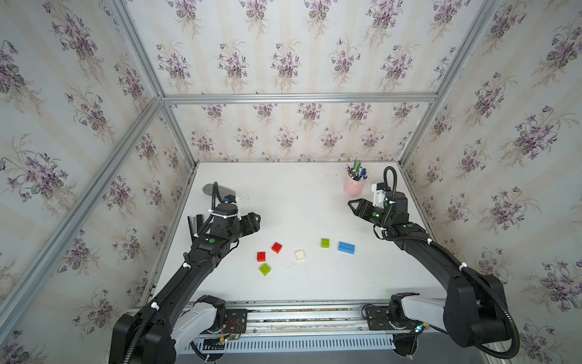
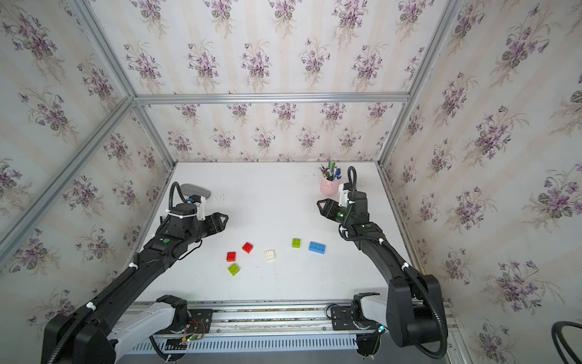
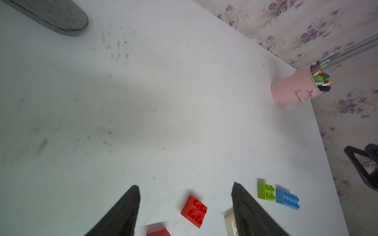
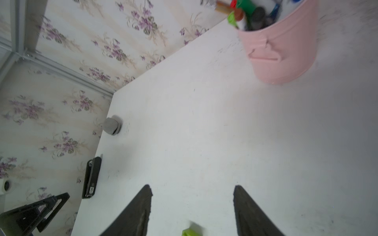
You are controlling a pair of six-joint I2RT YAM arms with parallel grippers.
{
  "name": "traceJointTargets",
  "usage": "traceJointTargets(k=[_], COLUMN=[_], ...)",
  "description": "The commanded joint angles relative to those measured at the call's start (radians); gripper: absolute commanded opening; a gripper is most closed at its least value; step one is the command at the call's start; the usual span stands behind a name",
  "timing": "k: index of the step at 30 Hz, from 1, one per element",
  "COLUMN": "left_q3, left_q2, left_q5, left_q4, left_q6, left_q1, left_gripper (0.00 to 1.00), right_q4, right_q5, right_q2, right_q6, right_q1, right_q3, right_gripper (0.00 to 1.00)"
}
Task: Assemble the letter y with lego
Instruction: Move the lego brick at the center of the board.
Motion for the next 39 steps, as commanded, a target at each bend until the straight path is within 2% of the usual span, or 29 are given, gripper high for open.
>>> traceJointTargets(k=[1, 5, 12, 20, 28, 35, 39], left_q3=[0.018, 0.054, 0.092, 0.19, 0.24, 0.3, 0.34], left_q2=[0.034, 0.113, 0.227, 0.362, 0.501, 0.583, 0.628], left_q5=[-0.006, -0.047, -0.115, -0.122, -0.05, -0.045, -0.042], left_q4=[-0.038, -0.067, -0.153, -0.297, -0.305, -0.305, -0.305], left_q6=[-0.04, -0.076, -0.236, -0.36, -0.354, -0.344, -0.328], left_q1=[-0.072, -0.152, -0.265, -0.325, -0.324, -0.326, -0.325], left_gripper=[0.71, 0.68, 0.68, 0.7, 0.71, 0.71, 0.65], right_q4=[-0.142, -0.188, -0.238, -0.231, -0.226, -0.206, -0.205], right_q5=[0.041, 0.087, 0.136, 0.141, 0.177, 0.192, 0.206], right_q2=[0.04, 0.112, 0.209, 0.239, 0.234, 0.229, 0.23], right_q6=[-0.054, -0.059, -0.071, -0.052, -0.044, -0.027, -0.024], right_q1=[0.086, 0.216, 0.318, 0.332, 0.332, 0.332, 0.332], right_q3=[0.048, 0.105, 0.178, 0.184, 0.168, 0.153, 0.15], right_gripper=[0.64, 0.62, 0.64, 0.64, 0.64, 0.64, 0.64])
